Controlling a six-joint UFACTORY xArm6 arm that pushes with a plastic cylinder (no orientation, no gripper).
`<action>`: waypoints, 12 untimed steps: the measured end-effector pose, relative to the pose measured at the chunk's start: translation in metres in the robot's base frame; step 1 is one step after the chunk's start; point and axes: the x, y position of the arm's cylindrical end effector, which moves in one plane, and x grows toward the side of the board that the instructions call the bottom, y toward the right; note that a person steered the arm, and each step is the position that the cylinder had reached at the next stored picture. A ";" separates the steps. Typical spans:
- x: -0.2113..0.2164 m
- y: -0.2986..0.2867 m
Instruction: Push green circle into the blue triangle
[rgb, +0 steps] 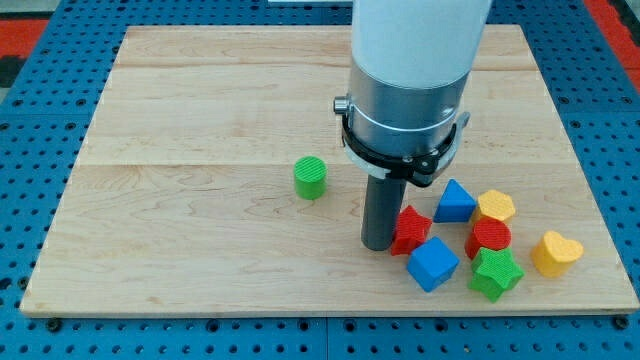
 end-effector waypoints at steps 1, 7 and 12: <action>0.000 0.001; 0.057 0.008; 0.043 0.036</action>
